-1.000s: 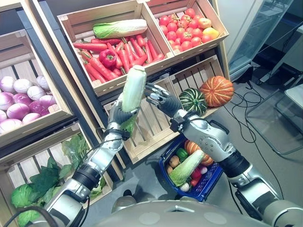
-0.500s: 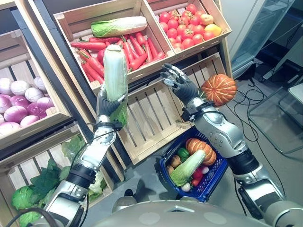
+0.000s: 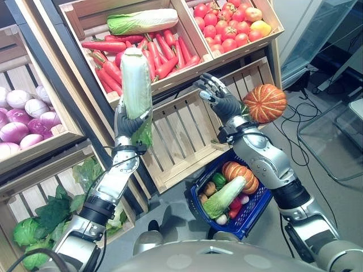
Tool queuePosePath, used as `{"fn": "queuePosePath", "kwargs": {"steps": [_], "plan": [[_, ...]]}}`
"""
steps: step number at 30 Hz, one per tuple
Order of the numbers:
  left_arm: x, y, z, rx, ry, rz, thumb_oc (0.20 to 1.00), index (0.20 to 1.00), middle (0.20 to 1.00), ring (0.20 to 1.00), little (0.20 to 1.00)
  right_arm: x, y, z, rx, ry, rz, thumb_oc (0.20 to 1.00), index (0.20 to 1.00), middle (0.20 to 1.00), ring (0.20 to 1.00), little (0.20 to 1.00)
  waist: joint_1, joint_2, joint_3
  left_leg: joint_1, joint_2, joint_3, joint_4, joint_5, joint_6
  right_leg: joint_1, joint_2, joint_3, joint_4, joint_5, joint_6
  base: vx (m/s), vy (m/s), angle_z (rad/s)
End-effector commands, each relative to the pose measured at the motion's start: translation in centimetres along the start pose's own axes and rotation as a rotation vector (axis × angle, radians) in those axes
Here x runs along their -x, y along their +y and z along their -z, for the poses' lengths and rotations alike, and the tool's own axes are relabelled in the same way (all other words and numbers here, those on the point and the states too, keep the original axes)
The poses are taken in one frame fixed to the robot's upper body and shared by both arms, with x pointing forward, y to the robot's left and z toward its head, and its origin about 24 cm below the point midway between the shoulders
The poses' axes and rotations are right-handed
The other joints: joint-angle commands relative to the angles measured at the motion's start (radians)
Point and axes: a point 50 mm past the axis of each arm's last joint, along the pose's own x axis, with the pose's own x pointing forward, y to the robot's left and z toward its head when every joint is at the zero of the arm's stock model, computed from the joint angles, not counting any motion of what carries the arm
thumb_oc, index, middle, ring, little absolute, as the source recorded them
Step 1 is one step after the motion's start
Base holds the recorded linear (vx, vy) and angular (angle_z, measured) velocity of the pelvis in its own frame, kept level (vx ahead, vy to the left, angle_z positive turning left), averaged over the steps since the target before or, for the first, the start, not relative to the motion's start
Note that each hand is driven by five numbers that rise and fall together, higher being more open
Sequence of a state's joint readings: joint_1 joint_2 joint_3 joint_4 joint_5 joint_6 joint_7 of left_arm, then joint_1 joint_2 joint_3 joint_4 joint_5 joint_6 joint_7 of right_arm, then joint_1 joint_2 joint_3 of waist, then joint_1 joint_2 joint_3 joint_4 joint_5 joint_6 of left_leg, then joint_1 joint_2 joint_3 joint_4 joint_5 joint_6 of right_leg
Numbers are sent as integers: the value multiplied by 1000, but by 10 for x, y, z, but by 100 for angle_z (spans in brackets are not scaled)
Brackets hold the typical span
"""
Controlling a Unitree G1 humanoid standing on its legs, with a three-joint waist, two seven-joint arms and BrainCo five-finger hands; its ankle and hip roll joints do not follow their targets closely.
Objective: Pick up fruits and vegetables into the basket
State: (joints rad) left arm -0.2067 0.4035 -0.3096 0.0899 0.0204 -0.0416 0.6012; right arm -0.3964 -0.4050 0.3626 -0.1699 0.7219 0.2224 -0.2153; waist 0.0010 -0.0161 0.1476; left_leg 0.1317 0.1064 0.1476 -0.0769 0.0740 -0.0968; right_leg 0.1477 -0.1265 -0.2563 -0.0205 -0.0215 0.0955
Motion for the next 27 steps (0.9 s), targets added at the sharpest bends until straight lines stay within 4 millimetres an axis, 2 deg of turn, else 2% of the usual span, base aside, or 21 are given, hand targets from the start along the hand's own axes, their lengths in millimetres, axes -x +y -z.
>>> {"fn": "queuePosePath", "kwargs": {"steps": [1,12,20,27], "plan": [[-23,13,-53,51,-290,-39,200,200,200,200,200,-4,21,-28,-51,-166,-68,1000,1000,1000,1000,1000,9,-43,-27,33,-7,48,110,-168,35,-12,-61,32,53,-3,45,0,0,0],[-19,-3,-71,-27,-438,74,200,200,200,200,200,-7,58,-7,-285,-3,-302,1000,1000,1000,1000,1000,24,-51,-30,35,-5,49,113,-170,36,-8,-62,26,54,-3,46,0,0,0],[-11,-20,-84,-108,-566,181,200,200,200,200,200,-12,83,1,-369,78,-382,1000,1000,1000,1000,1000,37,-54,-32,34,-4,50,113,-169,36,-7,-62,19,53,-2,46,0,0,0],[-2,-38,-92,-187,-652,288,200,200,200,200,200,-13,96,5,-391,104,-429,1000,1000,1000,1000,1000,38,-56,-26,29,-4,53,117,-173,40,-14,-65,18,59,-4,51,0,0,0]]}}
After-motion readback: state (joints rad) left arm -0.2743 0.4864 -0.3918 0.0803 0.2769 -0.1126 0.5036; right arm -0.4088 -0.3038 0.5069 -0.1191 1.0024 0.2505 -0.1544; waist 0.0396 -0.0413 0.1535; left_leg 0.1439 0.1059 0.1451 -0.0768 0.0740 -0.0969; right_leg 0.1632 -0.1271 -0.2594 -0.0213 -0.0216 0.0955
